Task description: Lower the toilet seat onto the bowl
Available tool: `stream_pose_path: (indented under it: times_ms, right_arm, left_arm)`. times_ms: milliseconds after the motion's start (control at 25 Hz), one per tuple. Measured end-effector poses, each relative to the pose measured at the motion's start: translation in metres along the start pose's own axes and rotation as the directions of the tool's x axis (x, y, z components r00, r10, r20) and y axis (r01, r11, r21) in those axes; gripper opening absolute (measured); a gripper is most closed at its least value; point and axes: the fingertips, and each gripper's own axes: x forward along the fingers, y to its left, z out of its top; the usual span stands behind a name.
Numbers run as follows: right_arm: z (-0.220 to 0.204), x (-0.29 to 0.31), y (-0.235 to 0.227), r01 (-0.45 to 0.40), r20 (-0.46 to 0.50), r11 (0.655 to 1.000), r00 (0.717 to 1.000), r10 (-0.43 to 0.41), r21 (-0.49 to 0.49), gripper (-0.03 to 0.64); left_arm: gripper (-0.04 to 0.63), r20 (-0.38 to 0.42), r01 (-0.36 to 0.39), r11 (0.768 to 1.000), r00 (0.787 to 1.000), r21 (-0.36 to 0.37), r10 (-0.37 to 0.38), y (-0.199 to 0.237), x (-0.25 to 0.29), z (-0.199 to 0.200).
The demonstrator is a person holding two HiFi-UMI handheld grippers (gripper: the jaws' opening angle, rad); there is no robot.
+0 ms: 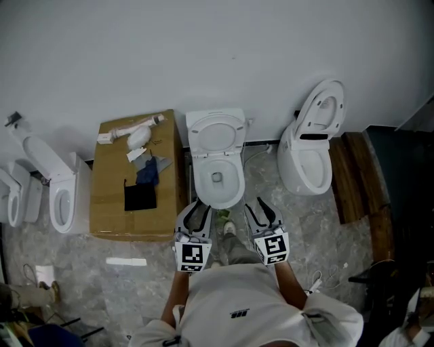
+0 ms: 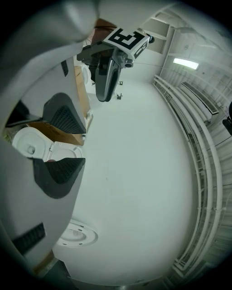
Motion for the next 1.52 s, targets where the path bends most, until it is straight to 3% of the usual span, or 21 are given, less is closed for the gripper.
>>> stream_pose_path:
  times_ms: [1160,1520]
  right_arm:
    - [0.016,0.163,-0.145,-0.123,-0.017,0.992,0.992,0.123,-0.009,0.170]
    - [0.016,0.206,-0.170,-0.154,-0.023,0.988,0.988,0.154,-0.015,0.170]
  left_arm:
    - [0.140,-0.064,-0.109,0.994,0.992,0.001,0.109,0.046,0.194,0.030]
    - [0.140,-0.084,-0.123,0.992,0.989,0.015,0.124,0.060,0.241,0.028]
